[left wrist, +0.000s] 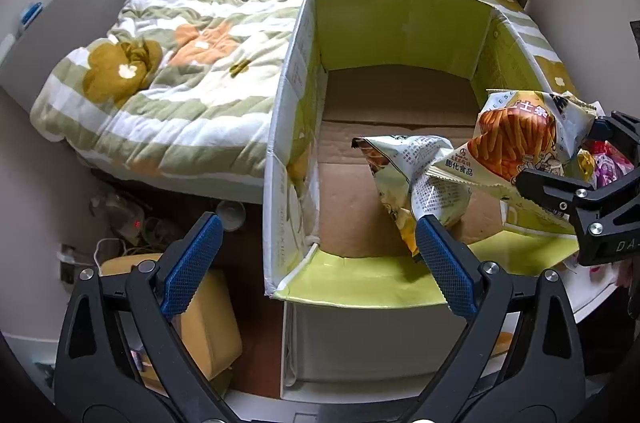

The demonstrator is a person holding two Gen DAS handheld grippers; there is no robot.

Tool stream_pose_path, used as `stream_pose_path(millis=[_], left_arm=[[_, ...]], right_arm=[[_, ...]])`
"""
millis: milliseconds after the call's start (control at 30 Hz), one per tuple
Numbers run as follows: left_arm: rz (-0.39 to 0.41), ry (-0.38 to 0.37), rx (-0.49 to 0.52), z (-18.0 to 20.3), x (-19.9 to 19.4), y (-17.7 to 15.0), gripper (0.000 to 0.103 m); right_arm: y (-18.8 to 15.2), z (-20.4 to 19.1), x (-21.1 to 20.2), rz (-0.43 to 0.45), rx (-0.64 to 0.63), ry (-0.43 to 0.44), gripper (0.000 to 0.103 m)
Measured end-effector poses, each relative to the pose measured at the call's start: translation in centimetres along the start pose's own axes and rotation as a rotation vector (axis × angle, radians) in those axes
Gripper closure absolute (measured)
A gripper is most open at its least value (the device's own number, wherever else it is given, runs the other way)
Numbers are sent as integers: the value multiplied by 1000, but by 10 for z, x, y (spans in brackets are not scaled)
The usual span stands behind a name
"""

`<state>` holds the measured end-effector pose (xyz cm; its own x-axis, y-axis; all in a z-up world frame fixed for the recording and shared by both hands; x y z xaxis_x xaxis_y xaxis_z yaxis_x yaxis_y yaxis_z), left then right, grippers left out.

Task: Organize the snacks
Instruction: 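Open both tools to drop the bags into the box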

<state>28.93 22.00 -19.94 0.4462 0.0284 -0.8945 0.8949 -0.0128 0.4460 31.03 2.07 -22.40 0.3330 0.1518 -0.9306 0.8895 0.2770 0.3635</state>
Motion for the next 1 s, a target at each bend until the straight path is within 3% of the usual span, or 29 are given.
stream_pose_path(millis=[633,1000], left_arm=[[51,-7,2,0,-20,4,7],[60,-26,28,4,-24,9,7]], right_arm=[[9,-2,-53,182,42,40,0],[5,-9,-54,183,58,30,0]])
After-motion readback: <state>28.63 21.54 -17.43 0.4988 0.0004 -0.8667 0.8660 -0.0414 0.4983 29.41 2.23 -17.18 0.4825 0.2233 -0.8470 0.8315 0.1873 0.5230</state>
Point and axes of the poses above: each gripper's, at about its wrist camera, not at the fingertips, and x roughly the way its jaws point, z to its right, y to its top, the point moved 4 cm from there along x, roughly the way its jaws point
